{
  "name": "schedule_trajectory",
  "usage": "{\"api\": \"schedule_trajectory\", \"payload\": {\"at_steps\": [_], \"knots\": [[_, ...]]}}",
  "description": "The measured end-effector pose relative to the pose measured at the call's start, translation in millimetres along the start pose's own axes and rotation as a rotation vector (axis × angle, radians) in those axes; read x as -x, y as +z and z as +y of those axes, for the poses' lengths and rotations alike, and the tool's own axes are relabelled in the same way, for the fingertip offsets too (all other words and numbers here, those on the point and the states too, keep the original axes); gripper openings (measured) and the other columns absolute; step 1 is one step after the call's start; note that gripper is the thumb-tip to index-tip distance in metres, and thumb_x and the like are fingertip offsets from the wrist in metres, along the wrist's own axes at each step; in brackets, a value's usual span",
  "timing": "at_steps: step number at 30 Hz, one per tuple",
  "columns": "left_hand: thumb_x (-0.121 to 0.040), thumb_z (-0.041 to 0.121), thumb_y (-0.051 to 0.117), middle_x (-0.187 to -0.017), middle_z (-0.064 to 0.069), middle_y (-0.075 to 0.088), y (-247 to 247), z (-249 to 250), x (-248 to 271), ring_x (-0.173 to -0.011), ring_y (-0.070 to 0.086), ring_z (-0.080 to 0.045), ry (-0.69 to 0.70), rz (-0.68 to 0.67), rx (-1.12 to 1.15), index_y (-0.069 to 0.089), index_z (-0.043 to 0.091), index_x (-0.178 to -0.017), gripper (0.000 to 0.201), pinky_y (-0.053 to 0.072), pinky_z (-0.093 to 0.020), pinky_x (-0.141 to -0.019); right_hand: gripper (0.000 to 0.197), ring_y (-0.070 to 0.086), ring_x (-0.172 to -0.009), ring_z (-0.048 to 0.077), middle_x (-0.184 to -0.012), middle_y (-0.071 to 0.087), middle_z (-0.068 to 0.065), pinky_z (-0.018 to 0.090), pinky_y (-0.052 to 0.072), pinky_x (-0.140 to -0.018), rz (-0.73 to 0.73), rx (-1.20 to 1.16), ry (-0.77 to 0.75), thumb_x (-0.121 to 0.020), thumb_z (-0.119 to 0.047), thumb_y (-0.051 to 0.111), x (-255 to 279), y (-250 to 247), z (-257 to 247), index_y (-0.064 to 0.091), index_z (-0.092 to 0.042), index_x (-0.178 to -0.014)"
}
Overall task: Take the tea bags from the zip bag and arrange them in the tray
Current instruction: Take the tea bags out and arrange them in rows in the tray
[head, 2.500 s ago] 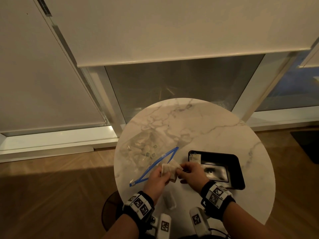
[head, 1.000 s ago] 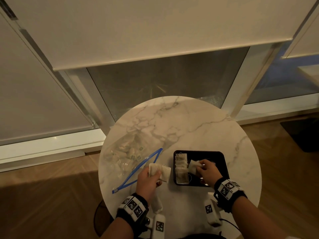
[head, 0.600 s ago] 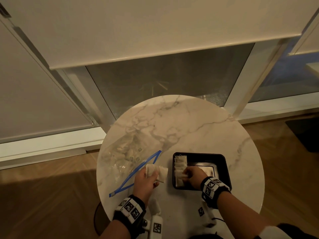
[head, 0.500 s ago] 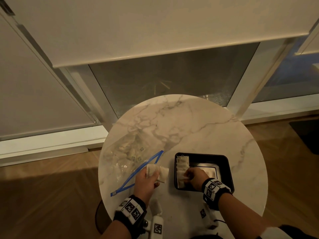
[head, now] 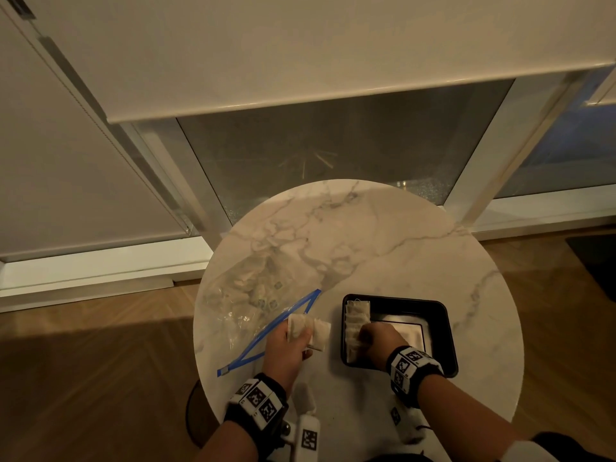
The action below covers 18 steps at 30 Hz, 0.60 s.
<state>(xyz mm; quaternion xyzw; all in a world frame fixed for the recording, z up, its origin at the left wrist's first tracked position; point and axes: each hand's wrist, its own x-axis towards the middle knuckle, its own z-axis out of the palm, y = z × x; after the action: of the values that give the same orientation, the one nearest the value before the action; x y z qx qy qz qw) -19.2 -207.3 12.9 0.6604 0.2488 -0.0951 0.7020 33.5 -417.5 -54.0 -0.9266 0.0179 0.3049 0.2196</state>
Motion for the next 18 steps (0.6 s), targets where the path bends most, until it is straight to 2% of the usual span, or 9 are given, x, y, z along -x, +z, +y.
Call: {"api": "schedule_trajectory", "payload": {"at_steps": [4,7,10,14,18], "knots": [[-0.096,0.016,0.062,-0.105,-0.002,0.072,0.5,-0.5,0.2,-0.097,0.069,-0.018,-0.004,-0.003,-0.007,0.068,0.018,-0.108,0.013,0.057,-0.027,-0.074,0.029,0.066,-0.099,0.02,-0.109,0.069,-0.002,0.031,0.053,-0.087,-0.009,0.076,0.001,-0.08,-0.029,0.065,1.7,-1.1,-3.1,0.07,-0.029,-0.109],[-0.096,0.016,0.063,-0.106,-0.003,0.072,-0.3,-0.5,0.1,-0.097,0.069,-0.018,0.002,-0.003,-0.017,0.068,0.017,-0.107,0.012,0.056,-0.025,-0.072,0.033,0.065,-0.103,0.018,-0.113,0.068,-0.006,0.032,0.054,-0.087,0.017,0.095,0.0,-0.081,-0.033,0.064,4.1,-1.6,-3.9,0.066,-0.036,-0.114],[-0.096,0.018,0.063,-0.106,-0.003,0.072,-0.9,0.2,0.2,-0.097,0.069,-0.019,0.005,-0.01,-0.015,0.069,0.017,-0.108,0.013,0.057,-0.025,-0.073,0.028,0.065,-0.1,0.019,-0.11,0.068,-0.005,0.033,0.054,-0.084,0.037,0.106,-0.016,-0.082,-0.03,0.063,6.6,-1.2,-4.8,0.064,-0.036,-0.109],[-0.096,0.019,0.063,-0.107,-0.003,0.072,-1.7,-0.2,0.2,-0.098,0.069,-0.019,0.004,-0.015,-0.014,0.068,0.017,-0.109,0.014,0.057,-0.026,-0.073,0.018,0.065,-0.094,0.022,-0.103,0.068,-0.001,0.031,0.053,-0.079,-0.023,0.156,-0.027,-0.081,-0.028,0.063,8.5,-2.4,-8.9,0.069,-0.028,-0.098],[-0.096,0.02,0.063,-0.109,-0.002,0.071,-3.0,-2.0,1.1,-0.099,0.069,-0.019,0.002,-0.006,-0.019,0.067,0.018,-0.111,0.016,0.056,-0.025,-0.073,0.015,0.064,-0.093,0.024,-0.098,0.067,0.001,0.027,0.045,-0.071,-0.04,0.201,-0.037,-0.084,-0.026,0.062,8.1,-1.7,-10.6,0.071,-0.025,-0.096]]}}
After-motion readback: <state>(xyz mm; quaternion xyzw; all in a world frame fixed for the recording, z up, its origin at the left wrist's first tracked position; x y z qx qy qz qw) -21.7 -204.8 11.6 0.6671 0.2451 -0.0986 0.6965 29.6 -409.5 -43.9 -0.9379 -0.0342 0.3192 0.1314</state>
